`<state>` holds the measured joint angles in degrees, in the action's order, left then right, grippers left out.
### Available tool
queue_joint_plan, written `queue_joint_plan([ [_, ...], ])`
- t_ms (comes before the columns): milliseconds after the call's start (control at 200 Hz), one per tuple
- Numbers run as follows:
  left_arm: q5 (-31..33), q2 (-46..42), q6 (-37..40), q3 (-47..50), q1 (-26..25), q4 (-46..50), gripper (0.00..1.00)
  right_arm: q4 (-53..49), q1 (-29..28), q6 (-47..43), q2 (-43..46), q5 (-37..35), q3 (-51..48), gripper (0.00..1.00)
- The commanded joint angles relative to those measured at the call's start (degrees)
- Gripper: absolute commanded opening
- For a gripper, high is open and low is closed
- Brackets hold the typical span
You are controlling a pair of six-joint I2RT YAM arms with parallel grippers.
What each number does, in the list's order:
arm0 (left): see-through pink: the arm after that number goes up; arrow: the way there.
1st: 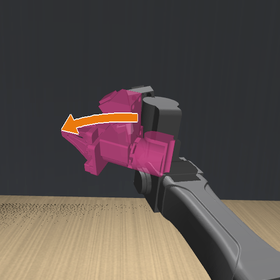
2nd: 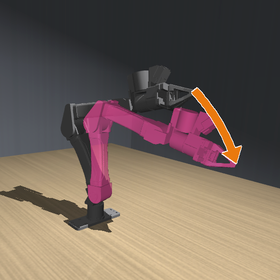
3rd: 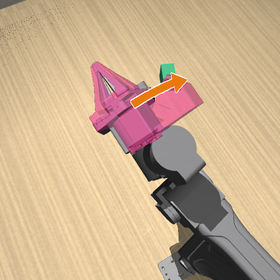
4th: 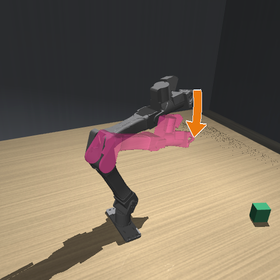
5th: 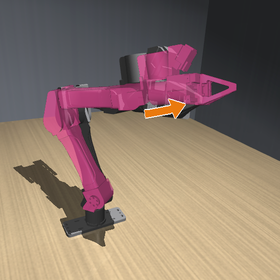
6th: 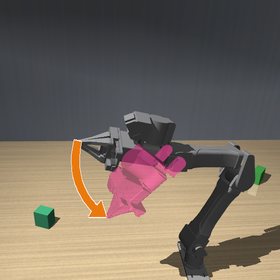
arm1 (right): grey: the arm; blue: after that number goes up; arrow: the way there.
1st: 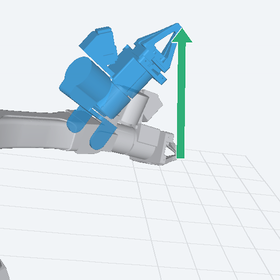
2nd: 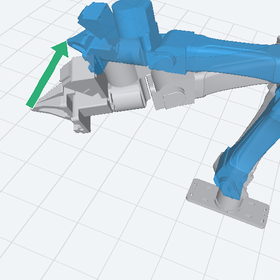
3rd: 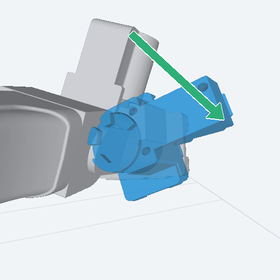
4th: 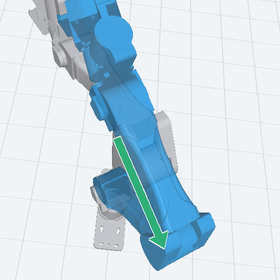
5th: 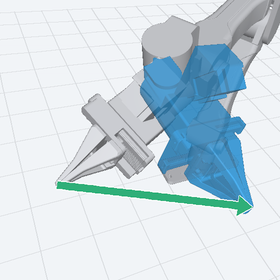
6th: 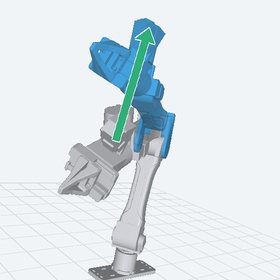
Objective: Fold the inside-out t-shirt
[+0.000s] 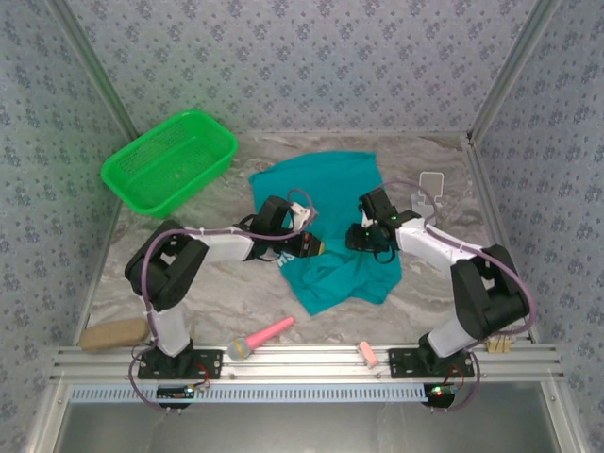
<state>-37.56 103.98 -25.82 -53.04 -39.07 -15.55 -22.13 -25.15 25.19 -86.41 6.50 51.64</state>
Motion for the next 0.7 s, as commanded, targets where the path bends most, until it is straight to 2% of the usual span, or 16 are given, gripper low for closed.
queue_joint_plan([
  [0, -5.1, -3.1, -2.3, 1.5, -0.2, -4.0, 0.05, 2.1, -0.9, -7.5, 5.8, 2.0, -1.7, 0.38],
  [135, -6.6, -3.5, -4.4, 1.7, 0.0, -4.2, 0.07, 4.9, -4.1, -10.9, 12.1, 9.4, -4.4, 0.34],
  [325, -8.8, -3.7, -6.8, 2.1, 0.0, -6.5, 0.06, 9.1, -7.9, -5.5, 8.6, 16.1, -7.8, 0.37],
  [490, -9.1, -2.1, -5.6, 1.8, 0.2, -5.3, 0.08, 13.2, -7.8, -2.9, 4.8, 13.1, -9.9, 0.47],
  [695, -9.6, 0.2, -5.3, 2.4, 1.1, -5.2, 0.09, 17.7, -5.1, -1.1, 0.7, 13.4, -10.2, 0.5],
])
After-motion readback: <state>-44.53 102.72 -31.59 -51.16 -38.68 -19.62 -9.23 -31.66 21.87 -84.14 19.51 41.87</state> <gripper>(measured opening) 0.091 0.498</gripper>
